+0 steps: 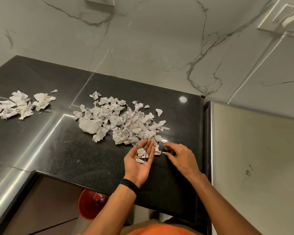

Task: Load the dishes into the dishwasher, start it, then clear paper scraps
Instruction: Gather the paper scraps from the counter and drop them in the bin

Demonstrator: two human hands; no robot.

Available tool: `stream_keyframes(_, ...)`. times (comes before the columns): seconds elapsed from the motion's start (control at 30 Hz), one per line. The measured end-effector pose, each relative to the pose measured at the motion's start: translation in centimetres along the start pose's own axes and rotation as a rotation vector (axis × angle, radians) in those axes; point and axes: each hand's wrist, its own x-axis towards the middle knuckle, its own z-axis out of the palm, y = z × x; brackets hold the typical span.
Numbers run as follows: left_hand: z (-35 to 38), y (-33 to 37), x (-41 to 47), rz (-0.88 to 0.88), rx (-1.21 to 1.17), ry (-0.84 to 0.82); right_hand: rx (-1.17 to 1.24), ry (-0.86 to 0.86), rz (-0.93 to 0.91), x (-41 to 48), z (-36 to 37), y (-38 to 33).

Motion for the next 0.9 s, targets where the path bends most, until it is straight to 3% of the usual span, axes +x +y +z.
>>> stream_keyframes(0.13,0.0,0.0,0.1,0.022,-0.026,0.017,-0.029,0.001,-0.089,0.1,0.0,-0.3)
stream_keyframes(0.27,0.1,-0.1,0.2,0.049,-0.020,0.028,0.370,0.090,0.082,-0.4,-1.1,-2.3)
stream_keyframes(0.4,0.1,-0.8,0.5,0.059,0.013,0.026,0.587,0.037,-0.030,-1.4,-2.2,-6.6)
stream_keyframes(0.5,0.3,-1.1,0.4,0.057,0.007,0.015,0.549,-0.022,-0.076,-1.6,-1.5,-7.8)
stream_keyframes(0.67,-0.1,0.2,-0.2,0.047,-0.037,-0.013,0.595,0.179,0.069,-1.3,-1.0,-6.6)
stream_keyframes(0.9,-1.2,1.8,-0.9,0.037,-0.045,-0.014,0.212,0.055,0.167,-1.4,1.6,-4.7)
